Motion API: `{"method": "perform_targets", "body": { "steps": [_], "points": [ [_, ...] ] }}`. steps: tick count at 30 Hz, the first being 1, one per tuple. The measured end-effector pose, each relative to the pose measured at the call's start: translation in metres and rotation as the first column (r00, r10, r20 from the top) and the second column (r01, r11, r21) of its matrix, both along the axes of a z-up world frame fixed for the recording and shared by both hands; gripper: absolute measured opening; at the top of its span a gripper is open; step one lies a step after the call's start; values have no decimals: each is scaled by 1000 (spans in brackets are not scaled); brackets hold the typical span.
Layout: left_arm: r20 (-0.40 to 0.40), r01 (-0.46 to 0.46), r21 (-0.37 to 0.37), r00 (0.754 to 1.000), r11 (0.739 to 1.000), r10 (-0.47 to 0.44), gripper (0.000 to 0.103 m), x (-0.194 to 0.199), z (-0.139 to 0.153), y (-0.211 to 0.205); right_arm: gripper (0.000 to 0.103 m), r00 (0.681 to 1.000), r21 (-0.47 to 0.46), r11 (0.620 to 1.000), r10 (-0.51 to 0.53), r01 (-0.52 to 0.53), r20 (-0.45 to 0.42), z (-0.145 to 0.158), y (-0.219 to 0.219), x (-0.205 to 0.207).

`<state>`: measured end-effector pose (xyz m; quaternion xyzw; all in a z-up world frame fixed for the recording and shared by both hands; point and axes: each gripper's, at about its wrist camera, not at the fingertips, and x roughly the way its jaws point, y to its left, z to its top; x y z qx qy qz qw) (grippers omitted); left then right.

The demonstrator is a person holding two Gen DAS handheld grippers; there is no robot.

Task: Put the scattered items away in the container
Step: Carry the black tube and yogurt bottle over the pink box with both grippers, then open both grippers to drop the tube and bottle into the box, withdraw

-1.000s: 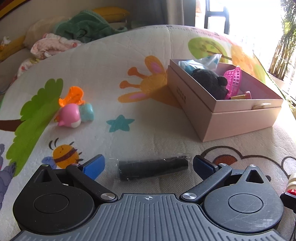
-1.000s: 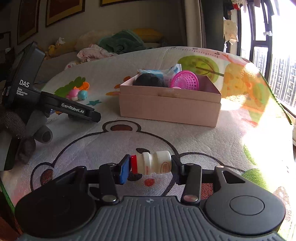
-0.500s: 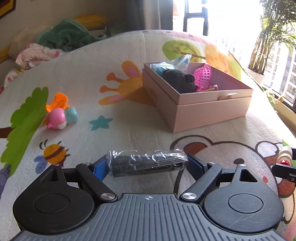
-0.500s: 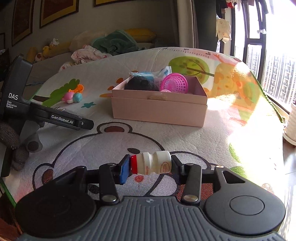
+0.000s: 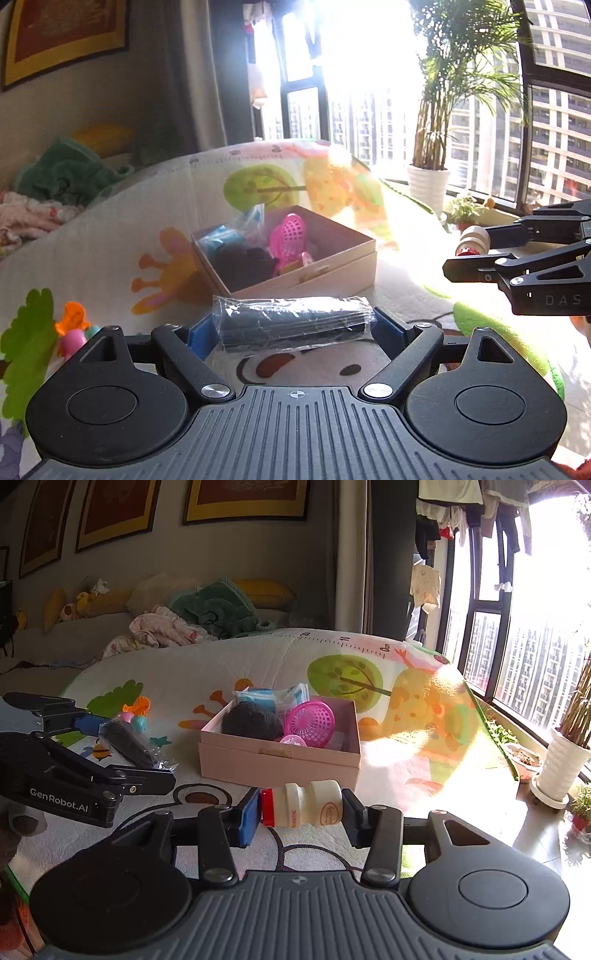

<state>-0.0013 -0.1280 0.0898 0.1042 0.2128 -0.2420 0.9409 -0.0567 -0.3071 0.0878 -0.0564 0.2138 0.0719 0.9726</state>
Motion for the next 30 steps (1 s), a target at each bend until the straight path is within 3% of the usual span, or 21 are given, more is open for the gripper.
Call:
{"method": "perform_targets", "body": {
  "steps": [6,11,20,26,28,30],
  "points": [
    [57,8,0,998,1000,-8,90,28,16,-14,45,998,44,999,-10,7,66,33,-15,21],
    [69,16,7,997,1000,-16,90,65,16,-26,45,996,62,998,-29,24,81,42,-22,58],
    [13,39,-5,999,999,-39,90,135,-8,-45,45,1000,125,992,-31,31,0,25,-31,144],
    [-12,43,-1,999,999,-43,94,158,-29,-45,46,998,123,992,-25,32,-65,2,-28,184],
    [-23,55,-22,998,998,-55,96,157,-31,-40,69,996,139,990,-27,38,-81,-4,-29,195],
    [-22,59,-35,998,998,-60,97,151,-31,-32,79,997,160,986,-39,51,-73,-9,-32,198]
  ]
}}
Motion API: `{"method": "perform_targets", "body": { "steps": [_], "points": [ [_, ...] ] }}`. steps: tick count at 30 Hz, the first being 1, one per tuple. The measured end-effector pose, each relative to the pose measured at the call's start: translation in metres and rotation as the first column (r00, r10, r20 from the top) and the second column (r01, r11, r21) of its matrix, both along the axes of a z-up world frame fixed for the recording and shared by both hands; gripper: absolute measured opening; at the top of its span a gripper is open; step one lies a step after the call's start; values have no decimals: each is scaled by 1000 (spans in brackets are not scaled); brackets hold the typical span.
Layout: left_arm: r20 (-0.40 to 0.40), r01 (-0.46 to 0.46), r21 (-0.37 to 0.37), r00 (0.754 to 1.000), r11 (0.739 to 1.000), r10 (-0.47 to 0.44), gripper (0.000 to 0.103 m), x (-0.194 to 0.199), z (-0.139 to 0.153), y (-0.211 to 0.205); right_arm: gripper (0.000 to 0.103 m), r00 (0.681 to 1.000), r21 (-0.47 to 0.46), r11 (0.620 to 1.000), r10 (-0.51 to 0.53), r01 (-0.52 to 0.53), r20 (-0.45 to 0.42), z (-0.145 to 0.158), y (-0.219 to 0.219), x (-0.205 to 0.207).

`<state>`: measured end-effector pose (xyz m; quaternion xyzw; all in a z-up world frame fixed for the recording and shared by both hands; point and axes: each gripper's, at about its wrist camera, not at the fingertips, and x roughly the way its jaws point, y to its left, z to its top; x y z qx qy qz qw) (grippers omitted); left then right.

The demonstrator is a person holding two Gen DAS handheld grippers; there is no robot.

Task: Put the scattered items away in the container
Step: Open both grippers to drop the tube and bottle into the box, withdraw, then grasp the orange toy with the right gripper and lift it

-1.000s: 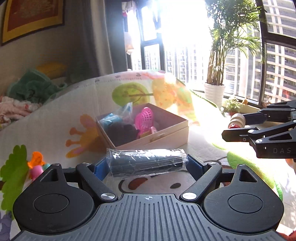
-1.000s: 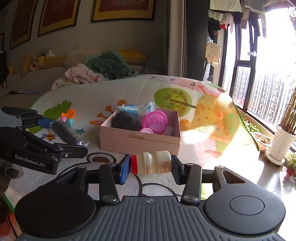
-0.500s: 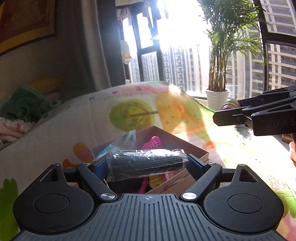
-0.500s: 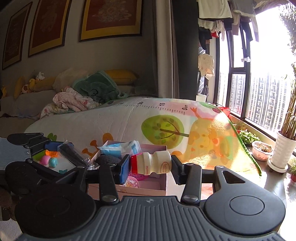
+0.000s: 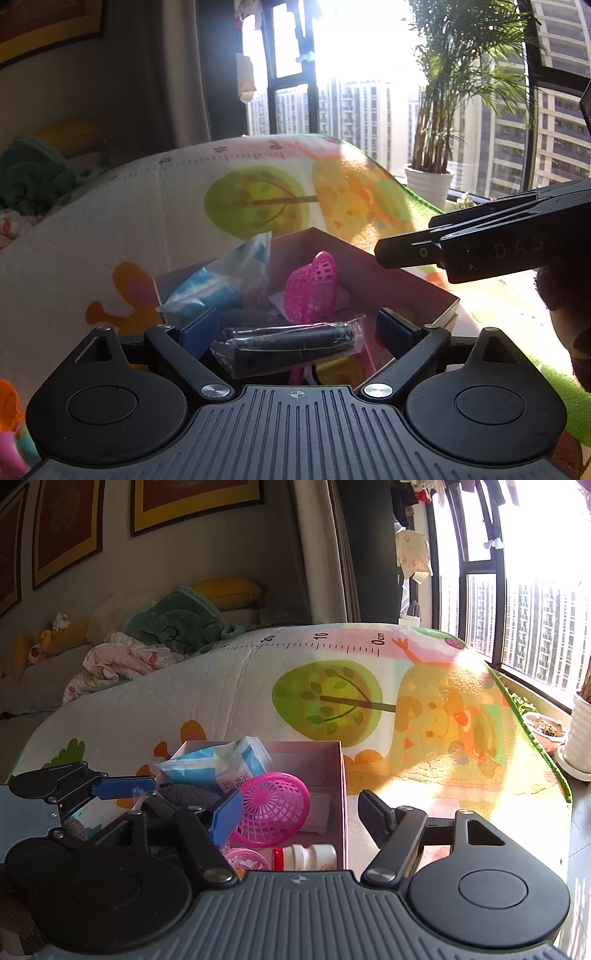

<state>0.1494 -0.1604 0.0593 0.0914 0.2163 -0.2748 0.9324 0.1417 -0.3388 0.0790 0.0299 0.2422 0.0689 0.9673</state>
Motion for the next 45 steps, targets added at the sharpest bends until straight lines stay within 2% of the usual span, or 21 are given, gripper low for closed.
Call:
{"method": "perform_targets", "body": {
  "steps": [8,12,14,16,18,21,23,26,30,35,37,41,45],
  "points": [
    [-34,-11,-46,999,999,9,101,-31,-5,37,102,997,-12,999,-46,47,65,-5,2,-7],
    [-44,-100,-35,994,994,98,102,-48,-14,71,103,997,-61,998,-6,11,79,-3,13,-18],
    [-64,-185,-36,981,982,182,102,-51,-19,96,103,996,-101,995,19,-11,82,-3,23,-23],
    [-85,-268,-43,961,962,264,102,-52,-22,119,103,995,-138,989,55,-44,81,-3,39,-27],
    [-94,-372,-39,925,927,367,103,-54,-25,145,103,992,-163,982,104,-90,77,-2,58,-30],
    [-83,-517,-13,854,856,514,103,-57,-29,183,103,979,-201,965,187,-169,76,-1,91,-34],
    [-90,-573,-25,818,820,568,103,-60,-31,207,103,964,-229,945,254,-232,72,2,118,-36],
    [-121,-621,-68,782,781,612,103,-64,-36,233,103,939,-249,916,338,-313,63,7,155,-36],
    [-159,-622,-121,781,774,603,103,-69,-41,245,103,905,-230,884,424,-407,25,14,204,-25],
    [-160,-575,-114,815,810,556,103,-68,-42,237,103,853,-140,842,511,-521,-101,17,268,16],
    [-170,-570,-113,818,814,549,103,-67,-43,236,103,838,-108,836,518,-538,-169,14,291,40],
    [-187,-576,-138,814,806,550,103,-67,-45,240,102,807,-132,812,520,-568,-279,-5,331,84],
    [-194,-578,-143,812,803,550,103,-67,-45,241,92,791,-191,785,513,-590,-334,-24,360,111]
  ]
}}
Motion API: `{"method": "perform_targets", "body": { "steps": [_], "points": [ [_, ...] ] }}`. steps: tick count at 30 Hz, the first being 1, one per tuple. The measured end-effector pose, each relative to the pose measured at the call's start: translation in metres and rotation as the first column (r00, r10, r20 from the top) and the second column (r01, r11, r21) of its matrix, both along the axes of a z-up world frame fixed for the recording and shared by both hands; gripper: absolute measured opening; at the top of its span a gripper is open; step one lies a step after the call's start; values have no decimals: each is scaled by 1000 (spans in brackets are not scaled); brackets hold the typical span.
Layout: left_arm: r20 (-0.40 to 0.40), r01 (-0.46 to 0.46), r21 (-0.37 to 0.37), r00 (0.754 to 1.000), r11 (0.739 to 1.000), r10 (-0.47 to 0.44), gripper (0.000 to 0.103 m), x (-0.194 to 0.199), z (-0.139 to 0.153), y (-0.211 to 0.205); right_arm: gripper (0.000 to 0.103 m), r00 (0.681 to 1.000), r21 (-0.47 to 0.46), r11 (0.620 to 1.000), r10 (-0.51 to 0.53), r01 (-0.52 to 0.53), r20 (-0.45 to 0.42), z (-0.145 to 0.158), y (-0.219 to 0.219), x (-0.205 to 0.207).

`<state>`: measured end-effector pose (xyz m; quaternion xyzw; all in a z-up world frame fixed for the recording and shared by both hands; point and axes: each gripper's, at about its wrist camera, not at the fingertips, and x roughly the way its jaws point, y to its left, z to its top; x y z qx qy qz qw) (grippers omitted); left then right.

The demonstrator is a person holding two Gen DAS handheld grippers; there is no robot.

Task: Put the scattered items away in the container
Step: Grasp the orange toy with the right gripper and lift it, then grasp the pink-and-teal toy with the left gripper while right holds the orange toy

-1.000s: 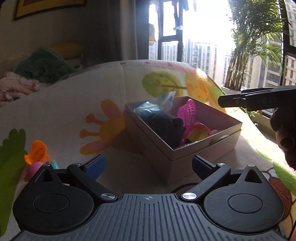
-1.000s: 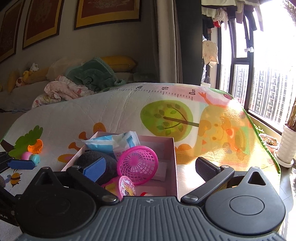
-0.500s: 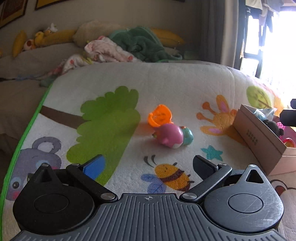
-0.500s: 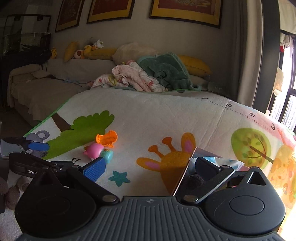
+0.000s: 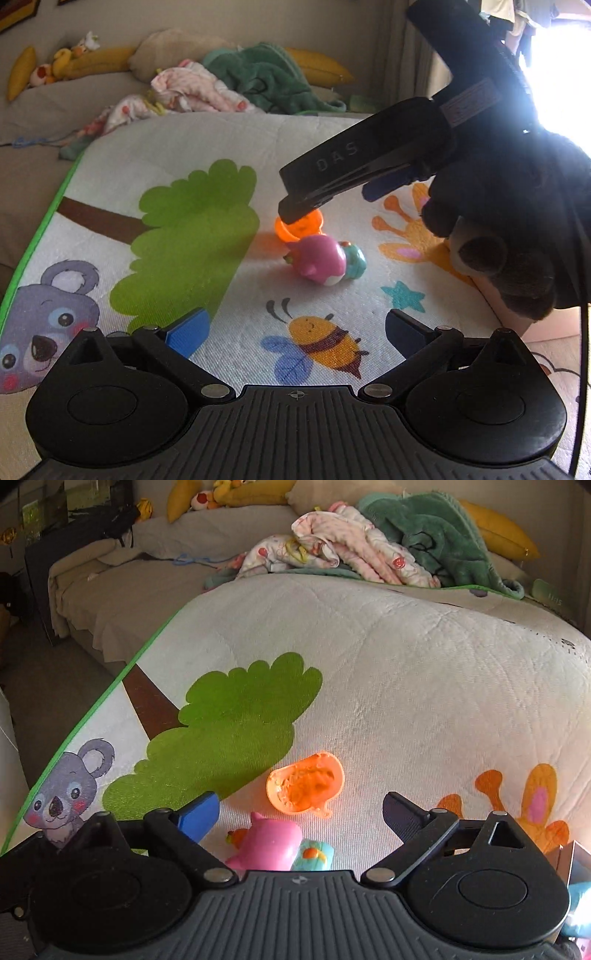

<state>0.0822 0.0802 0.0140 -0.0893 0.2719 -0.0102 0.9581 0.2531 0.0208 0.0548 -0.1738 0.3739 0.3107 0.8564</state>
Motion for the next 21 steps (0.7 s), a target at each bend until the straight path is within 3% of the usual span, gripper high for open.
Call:
{"method": "perform_targets", "body": {
  "steps": [6,8,10,15,21],
  "points": [
    [-18,-8,-33,1000,999,7,103,2,-2,5,83,996,-1,999,-55,55,-75,-19,16,35],
    [-33,-19,-39,999,999,17,103,4,-3,7,74,994,-17,998,-58,57,-94,-24,20,40],
    [-35,-21,-44,999,999,19,103,4,-3,8,58,991,-36,997,-66,62,-120,-28,22,43],
    [-46,-19,-66,999,998,16,103,6,-5,12,58,996,-19,998,-54,53,-65,-12,8,21],
    [-52,-21,-75,999,997,17,103,7,-5,14,58,999,91,995,-43,41,14,42,-55,-44]
  ]
}}
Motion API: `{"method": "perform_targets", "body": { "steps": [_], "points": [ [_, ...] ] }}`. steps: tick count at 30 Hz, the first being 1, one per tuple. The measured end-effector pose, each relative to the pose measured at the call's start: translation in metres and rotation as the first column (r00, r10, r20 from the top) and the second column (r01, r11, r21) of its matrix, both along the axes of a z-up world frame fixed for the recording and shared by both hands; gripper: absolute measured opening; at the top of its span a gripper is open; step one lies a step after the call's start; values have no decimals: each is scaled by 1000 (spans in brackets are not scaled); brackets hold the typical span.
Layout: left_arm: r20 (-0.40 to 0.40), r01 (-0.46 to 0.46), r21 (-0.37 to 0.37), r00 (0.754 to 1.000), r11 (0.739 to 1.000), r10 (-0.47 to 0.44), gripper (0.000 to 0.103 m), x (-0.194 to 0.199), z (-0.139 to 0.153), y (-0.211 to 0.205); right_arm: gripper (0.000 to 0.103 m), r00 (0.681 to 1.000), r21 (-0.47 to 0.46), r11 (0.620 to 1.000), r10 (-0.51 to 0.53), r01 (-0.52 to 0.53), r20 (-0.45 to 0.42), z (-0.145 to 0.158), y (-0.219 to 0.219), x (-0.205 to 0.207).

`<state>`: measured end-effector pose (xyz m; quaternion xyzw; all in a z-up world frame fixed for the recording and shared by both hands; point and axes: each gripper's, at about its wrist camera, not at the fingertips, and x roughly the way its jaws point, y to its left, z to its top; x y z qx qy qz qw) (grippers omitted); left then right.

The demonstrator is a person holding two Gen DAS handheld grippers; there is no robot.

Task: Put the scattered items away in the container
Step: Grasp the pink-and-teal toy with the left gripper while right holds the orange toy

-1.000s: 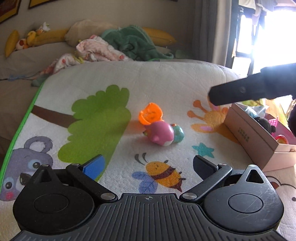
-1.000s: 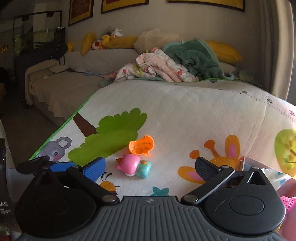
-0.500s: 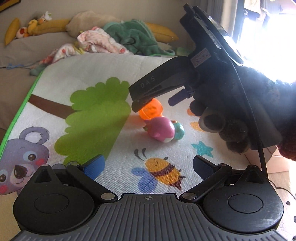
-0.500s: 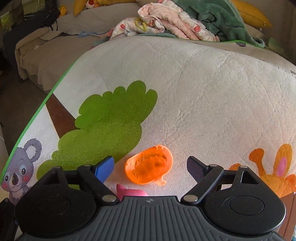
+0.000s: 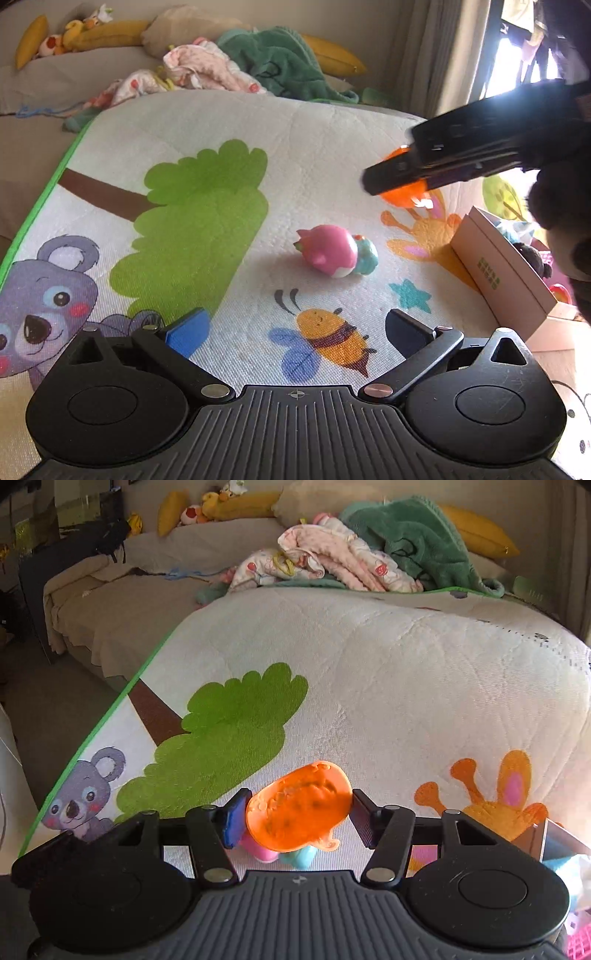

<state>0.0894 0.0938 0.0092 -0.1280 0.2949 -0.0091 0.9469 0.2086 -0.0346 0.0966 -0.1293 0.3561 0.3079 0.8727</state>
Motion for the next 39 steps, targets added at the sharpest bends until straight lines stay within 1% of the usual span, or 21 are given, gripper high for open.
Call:
{"method": "perform_targets", "body": {
  "steps": [3,5,7,9,11,15,16,19,21,23,24,25,27,28,29,30,32,35,36,38,39],
  "points": [
    [-4,0,7,1000,1000,0,103,0,0,-1,58,998,33,999,-19,17,60,18,-45,-45],
    [-6,0,14,1000,1000,0,103,1,0,-2,58,995,30,999,-44,41,93,21,-72,-72],
    [-6,-1,17,1000,1000,1,103,1,0,-2,58,991,15,997,-74,73,108,17,-99,-96],
    [-4,-7,26,1000,1000,7,103,0,1,-3,58,986,-6,993,-116,117,123,6,-125,-119],
    [-4,-15,49,1000,999,16,103,-1,2,-6,58,978,-14,984,-174,176,116,-9,-149,-137],
    [-10,1,123,1000,992,0,103,2,5,-19,58,940,-58,945,-311,321,138,-47,-193,-167],
    [-8,7,130,1000,992,-5,103,4,7,-22,58,932,-58,936,-337,347,133,-56,-201,-172],
    [-6,43,111,999,993,-42,103,13,11,-33,58,913,-26,915,-398,402,85,-77,-221,-181],
    [-3,55,125,998,991,-55,103,23,14,-43,59,902,-1,904,-426,427,69,-87,-230,-185],
    [0,48,155,999,987,-49,103,37,15,-52,73,892,36,894,-447,446,63,-91,-238,-188],
    [-1,39,162,999,986,-39,103,43,16,-54,84,885,62,887,-461,457,69,-91,-241,-189],
    [-2,27,164,1000,986,-27,103,50,16,-56,88,878,85,881,-472,466,82,-91,-245,-190],
    [-9,1,160,1000,987,0,103,67,14,-57,90,862,111,870,-492,480,123,-93,-248,-192],
    [-15,-4,157,1000,988,7,103,74,13,-57,95,852,121,863,-504,491,137,-94,-249,-193],
    [-32,-5,152,999,988,10,103,82,11,-56,98,844,135,855,-517,501,142,-96,-251,-193],
    [-46,-10,151,999,989,17,103,89,8,-55,101,841,151,850,-524,505,137,-98,-253,-193],
    [-61,-23,162,998,986,33,103,97,4,-55,102,840,175,843,-530,509,112,-102,-257,-192],
    [-66,-18,180,997,983,30,102,102,1,-55,103,830,194,825,-552,530,79,-109,-262,-189],
    [-62,-16,186,998,983,27,101,101,2,-56,103,827,204,820,-557,534,73,-110,-263,-188],
    [-58,-7,217,998,976,20,84,102,2,-59,103,825,213,817,-560,536,75,-112,-263,-188],
    [-63,-2,232,998,973,17,80,103,2,-60,103,824,211,818,-561,536,80,-113,-262,-188]
  ]
}}
